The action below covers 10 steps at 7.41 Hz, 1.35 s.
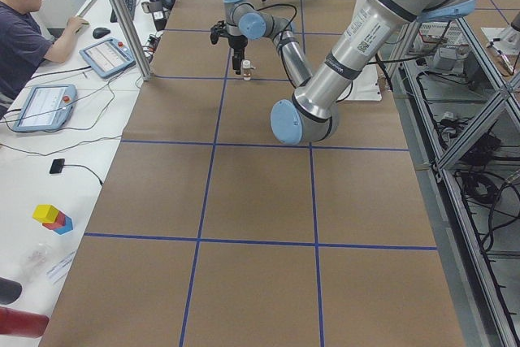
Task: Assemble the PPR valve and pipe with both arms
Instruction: 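Carry the silver pipe with the right gripper toward the standing valve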
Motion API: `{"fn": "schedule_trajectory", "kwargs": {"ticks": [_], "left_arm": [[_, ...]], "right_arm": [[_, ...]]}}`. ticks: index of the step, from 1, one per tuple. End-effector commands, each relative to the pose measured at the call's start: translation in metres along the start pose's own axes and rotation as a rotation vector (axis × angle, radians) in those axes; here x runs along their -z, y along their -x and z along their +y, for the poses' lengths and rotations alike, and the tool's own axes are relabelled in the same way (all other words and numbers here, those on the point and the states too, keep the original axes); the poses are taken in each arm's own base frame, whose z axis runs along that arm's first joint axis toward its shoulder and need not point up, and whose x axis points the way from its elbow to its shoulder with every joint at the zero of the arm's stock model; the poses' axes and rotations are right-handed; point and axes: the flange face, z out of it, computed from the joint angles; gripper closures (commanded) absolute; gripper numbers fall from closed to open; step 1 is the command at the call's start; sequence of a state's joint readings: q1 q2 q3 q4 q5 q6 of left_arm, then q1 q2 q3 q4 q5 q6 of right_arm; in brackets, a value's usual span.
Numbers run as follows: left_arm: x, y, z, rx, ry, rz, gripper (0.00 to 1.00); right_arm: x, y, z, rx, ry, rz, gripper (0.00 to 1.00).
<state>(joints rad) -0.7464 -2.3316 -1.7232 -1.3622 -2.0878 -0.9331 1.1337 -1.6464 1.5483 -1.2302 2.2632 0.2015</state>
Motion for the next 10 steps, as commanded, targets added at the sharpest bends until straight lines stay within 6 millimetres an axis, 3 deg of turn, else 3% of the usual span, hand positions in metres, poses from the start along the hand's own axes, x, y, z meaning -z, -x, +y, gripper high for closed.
{"fn": "schedule_trajectory", "kwargs": {"ticks": [1, 3, 6, 7, 9, 10], "left_arm": [[-0.003, -0.003, 0.003, -0.001, 0.008, 0.001, 0.00], [-0.004, -0.005, 0.006, 0.000, 0.009, 0.002, 0.00], [-0.007, -0.009, 0.009, -0.002, 0.015, 0.002, 0.00], [-0.007, -0.008, 0.009, -0.002, 0.016, 0.001, 0.00], [-0.006, -0.007, 0.008, -0.004, 0.014, 0.002, 0.00], [-0.005, -0.007, 0.008, -0.017, 0.011, 0.004, 0.00]], "right_arm": [[-0.002, -0.002, 0.000, -0.001, 0.004, 0.001, 0.52], [-0.002, -0.003, 0.001, -0.002, 0.004, 0.002, 0.55], [0.001, -0.002, 0.000, 0.007, -0.003, 0.010, 1.00], [0.004, 0.000, -0.001, 0.011, -0.009, 0.009, 1.00], [0.049, 0.013, -0.018, -0.001, -0.083, -0.007, 1.00], [0.083, 0.030, -0.051, -0.041, -0.076, -0.015, 1.00]]}}
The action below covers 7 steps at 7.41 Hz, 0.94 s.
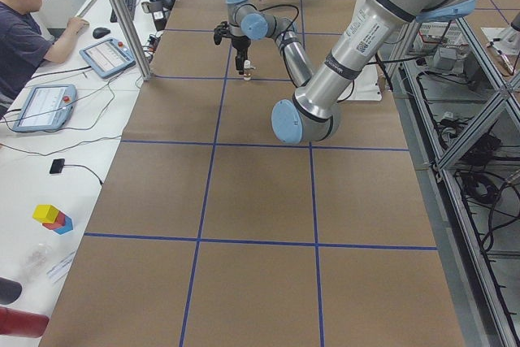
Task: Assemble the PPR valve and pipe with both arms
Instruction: 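Bring the silver pipe above the valve with the right gripper while the left arm withdraws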
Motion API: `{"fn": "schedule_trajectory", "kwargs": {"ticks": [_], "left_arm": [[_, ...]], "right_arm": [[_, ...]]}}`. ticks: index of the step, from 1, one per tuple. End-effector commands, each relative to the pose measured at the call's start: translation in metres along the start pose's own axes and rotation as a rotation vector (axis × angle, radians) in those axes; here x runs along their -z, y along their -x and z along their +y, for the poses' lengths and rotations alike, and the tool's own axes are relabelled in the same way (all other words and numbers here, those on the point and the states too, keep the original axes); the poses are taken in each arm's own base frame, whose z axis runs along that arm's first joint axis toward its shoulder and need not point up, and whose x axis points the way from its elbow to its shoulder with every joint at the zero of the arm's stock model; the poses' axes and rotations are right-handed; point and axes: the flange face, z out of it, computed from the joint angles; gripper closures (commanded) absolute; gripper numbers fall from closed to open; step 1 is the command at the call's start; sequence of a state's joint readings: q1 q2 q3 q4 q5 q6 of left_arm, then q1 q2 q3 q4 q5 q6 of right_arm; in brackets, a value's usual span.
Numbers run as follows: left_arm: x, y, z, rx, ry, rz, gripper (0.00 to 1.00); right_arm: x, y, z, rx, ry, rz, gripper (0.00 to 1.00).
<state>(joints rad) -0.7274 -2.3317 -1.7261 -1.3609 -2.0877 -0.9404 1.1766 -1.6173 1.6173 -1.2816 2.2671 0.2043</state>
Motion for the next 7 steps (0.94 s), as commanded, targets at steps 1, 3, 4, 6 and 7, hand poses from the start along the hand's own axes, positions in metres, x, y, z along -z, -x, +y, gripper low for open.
{"fn": "schedule_trajectory", "kwargs": {"ticks": [1, 3, 4, 6, 7], "left_arm": [[0.004, 0.006, -0.003, -0.009, -0.011, 0.001, 0.00], [0.014, 0.063, -0.029, -0.121, -0.037, -0.040, 0.00], [0.017, 0.104, -0.042, -0.165, -0.046, -0.072, 0.00], [0.015, 0.215, -0.054, -0.216, -0.059, -0.128, 0.00], [0.005, 0.260, -0.050, -0.232, -0.057, -0.147, 0.00]], "right_arm": [[0.081, 0.056, -0.075, -0.071, 0.016, -0.002, 1.00], [0.150, 0.150, -0.154, -0.216, -0.004, -0.013, 1.00], [0.152, 0.213, -0.168, -0.313, -0.009, -0.042, 1.00], [0.179, 0.338, -0.193, -0.419, -0.030, -0.117, 1.00], [0.185, 0.397, -0.200, -0.476, -0.021, -0.145, 1.00]]}}
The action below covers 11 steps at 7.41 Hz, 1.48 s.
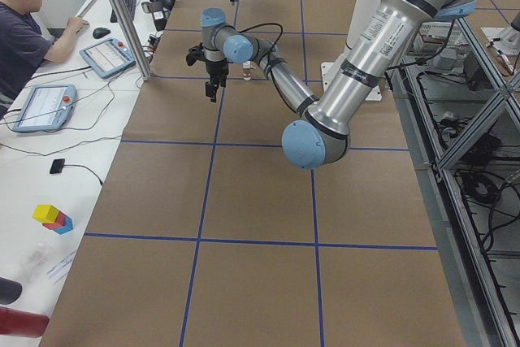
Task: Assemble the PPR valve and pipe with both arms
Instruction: 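Bring the silver pipe above the valve with the right gripper while the left arm withdraws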
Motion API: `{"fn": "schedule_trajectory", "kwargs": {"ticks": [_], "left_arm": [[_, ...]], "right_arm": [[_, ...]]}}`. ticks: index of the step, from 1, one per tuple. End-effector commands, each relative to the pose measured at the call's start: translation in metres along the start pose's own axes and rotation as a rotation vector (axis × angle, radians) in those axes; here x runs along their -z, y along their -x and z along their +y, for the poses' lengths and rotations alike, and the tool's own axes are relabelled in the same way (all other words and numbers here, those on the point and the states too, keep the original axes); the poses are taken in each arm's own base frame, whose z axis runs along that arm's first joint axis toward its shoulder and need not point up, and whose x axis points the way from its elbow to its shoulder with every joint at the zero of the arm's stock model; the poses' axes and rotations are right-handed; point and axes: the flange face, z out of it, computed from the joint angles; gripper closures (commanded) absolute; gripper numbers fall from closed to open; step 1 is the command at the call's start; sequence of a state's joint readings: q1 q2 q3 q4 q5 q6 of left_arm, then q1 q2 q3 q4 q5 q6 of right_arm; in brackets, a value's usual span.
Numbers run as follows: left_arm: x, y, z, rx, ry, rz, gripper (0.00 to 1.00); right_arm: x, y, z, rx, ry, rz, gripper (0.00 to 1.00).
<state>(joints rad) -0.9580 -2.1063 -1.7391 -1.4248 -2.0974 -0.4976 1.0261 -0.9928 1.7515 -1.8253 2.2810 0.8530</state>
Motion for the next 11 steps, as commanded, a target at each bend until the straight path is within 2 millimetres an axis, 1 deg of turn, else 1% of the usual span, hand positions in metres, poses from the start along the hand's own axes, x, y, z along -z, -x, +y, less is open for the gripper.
{"fn": "schedule_trajectory", "kwargs": {"ticks": [1, 2, 3, 4, 5, 6, 7, 8, 9, 10, 11], "left_arm": [[-0.029, 0.090, 0.031, -0.030, 0.004, -0.036, 0.00], [-0.038, 0.101, 0.044, -0.032, 0.012, -0.017, 0.00], [-0.043, 0.104, 0.054, -0.032, 0.033, 0.041, 0.00], [-0.037, 0.114, 0.053, -0.017, 0.027, 0.051, 0.00], [-0.035, 0.116, 0.052, -0.013, 0.025, 0.049, 0.00], [-0.036, 0.117, 0.052, -0.012, 0.026, 0.049, 0.00], [-0.037, 0.116, 0.052, -0.011, 0.027, 0.049, 0.00], [-0.038, 0.115, 0.052, -0.013, 0.031, 0.049, 0.00], [-0.038, 0.115, 0.052, -0.013, 0.031, 0.049, 0.00], [-0.038, 0.115, 0.052, -0.013, 0.031, 0.049, 0.00], [-0.039, 0.114, 0.052, -0.014, 0.032, 0.050, 0.00]], "right_arm": [[0.008, 0.123, 0.028, -0.094, 0.022, -0.057, 1.00], [-0.010, 0.163, 0.040, -0.115, 0.033, -0.034, 1.00], [-0.033, 0.196, 0.043, -0.122, 0.031, 0.006, 1.00], [-0.040, 0.212, 0.048, -0.115, 0.045, 0.013, 1.00], [-0.045, 0.216, 0.053, -0.108, 0.056, 0.012, 1.00], [-0.056, 0.224, 0.065, -0.096, 0.066, 0.018, 1.00], [-0.065, 0.228, 0.069, -0.135, 0.065, 0.032, 1.00], [-0.076, 0.241, 0.074, -0.130, 0.056, 0.054, 1.00], [-0.081, 0.259, 0.073, -0.119, 0.053, 0.058, 1.00], [-0.085, 0.268, 0.074, -0.110, 0.055, 0.054, 1.00], [-0.094, 0.270, 0.076, -0.101, 0.060, 0.051, 1.00]]}}
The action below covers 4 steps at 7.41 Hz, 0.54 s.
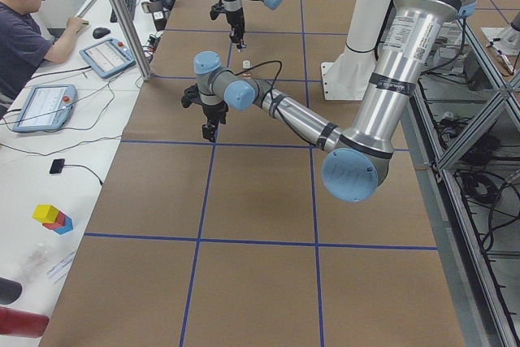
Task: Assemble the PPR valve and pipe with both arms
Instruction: 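Lower the silver pipe into the valve's top opening with the right gripper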
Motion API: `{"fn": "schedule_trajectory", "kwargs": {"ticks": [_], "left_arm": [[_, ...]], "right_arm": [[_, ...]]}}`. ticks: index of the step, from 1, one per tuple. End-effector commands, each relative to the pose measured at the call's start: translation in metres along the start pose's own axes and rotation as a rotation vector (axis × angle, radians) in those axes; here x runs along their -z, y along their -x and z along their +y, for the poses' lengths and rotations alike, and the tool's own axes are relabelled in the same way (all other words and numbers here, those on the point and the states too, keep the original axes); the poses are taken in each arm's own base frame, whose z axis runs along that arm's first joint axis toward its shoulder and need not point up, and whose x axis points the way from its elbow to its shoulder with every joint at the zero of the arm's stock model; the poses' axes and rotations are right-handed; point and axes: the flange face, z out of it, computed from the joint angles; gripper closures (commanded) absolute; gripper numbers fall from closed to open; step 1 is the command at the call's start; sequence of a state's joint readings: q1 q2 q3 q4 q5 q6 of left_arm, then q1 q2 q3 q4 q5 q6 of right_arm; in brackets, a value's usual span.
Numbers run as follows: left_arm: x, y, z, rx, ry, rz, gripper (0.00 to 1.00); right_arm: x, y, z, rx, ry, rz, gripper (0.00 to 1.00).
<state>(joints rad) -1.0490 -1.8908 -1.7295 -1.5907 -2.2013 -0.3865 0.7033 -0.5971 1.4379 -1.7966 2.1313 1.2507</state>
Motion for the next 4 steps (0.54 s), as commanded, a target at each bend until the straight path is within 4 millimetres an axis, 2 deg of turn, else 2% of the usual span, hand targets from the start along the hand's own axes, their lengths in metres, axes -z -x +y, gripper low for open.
{"fn": "schedule_trajectory", "kwargs": {"ticks": [1, 4], "left_arm": [[-0.001, -0.001, 0.000, -0.001, 0.001, 0.000, 0.00], [-0.001, -0.002, -0.001, -0.001, 0.001, 0.001, 0.00]], "right_arm": [[-0.015, 0.010, 0.004, 0.019, 0.006, -0.006, 1.00], [-0.029, 0.012, 0.012, 0.027, 0.021, 0.006, 1.00]]}}
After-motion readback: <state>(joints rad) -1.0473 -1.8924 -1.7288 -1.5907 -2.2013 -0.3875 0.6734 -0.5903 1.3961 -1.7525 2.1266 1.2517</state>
